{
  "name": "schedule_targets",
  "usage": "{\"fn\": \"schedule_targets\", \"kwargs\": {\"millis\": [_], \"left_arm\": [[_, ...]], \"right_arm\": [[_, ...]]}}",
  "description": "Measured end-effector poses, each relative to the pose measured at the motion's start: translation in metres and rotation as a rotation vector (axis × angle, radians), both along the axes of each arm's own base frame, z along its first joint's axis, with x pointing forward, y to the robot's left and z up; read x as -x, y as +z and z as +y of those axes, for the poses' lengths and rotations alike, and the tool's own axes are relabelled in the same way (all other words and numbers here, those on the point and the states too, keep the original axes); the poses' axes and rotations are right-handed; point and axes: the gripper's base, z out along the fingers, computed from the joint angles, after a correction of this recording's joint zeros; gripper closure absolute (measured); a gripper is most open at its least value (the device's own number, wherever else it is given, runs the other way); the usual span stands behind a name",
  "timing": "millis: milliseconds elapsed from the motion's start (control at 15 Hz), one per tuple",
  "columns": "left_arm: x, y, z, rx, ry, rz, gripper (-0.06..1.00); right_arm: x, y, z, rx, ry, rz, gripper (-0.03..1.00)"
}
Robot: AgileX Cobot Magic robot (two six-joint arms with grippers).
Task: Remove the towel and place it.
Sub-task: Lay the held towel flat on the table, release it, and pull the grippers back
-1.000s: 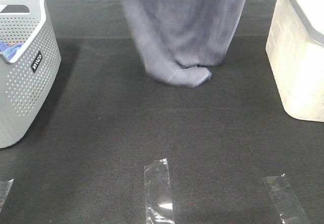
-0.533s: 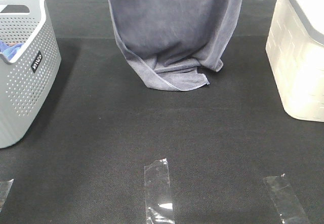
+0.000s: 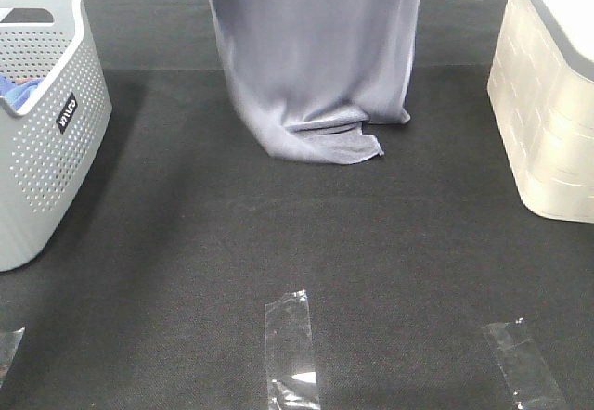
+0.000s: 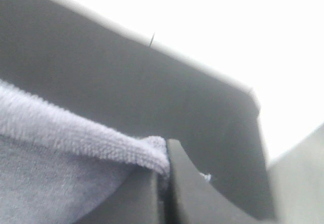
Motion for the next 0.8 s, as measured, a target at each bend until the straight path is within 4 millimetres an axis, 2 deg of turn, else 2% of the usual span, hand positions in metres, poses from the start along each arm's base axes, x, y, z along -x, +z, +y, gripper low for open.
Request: {"fn": "schedule_targets", "kwargs": {"millis": [133,200,267,333,400,600,733,800], "left_arm": [[0.01,0.055,0.006,0.09,-0.095,-0.271,0.94],[0.019,0.081,0.007,0.117,-0.124,-0.37,0.94],[0.026,0.095,0.007,0.126,-0.141,-0.423,0.94],[0.028,0.097,0.006,0.126,-0.144,-0.428,0.94],[0.025,0.093,0.006,0.114,-0.118,-0.388,0.94],[0.007,0.047,0.002,0.121,0.02,-0.082,0.94],[0.008,0.028,0.0,0.193,0.094,0.14,0.94],[0.011,0.016,-0.001,0.259,0.132,0.309,0.94]], "right_arm": [[0.016,0.053,-0.004,-0.053,0.031,-0.187,0.97],[0.026,0.074,-0.007,-0.062,0.037,-0.243,0.97],[0.033,0.086,-0.01,-0.064,0.035,-0.271,0.97],[0.035,0.088,-0.011,-0.063,0.025,-0.261,0.97],[0.035,0.083,-0.012,-0.06,0.005,-0.222,0.97],[0.034,0.058,-0.008,-0.071,-0.058,-0.033,0.97],[0.039,0.044,-0.005,-0.101,-0.097,0.117,0.97],[0.045,0.034,-0.004,-0.13,-0.11,0.237,0.97]]}}
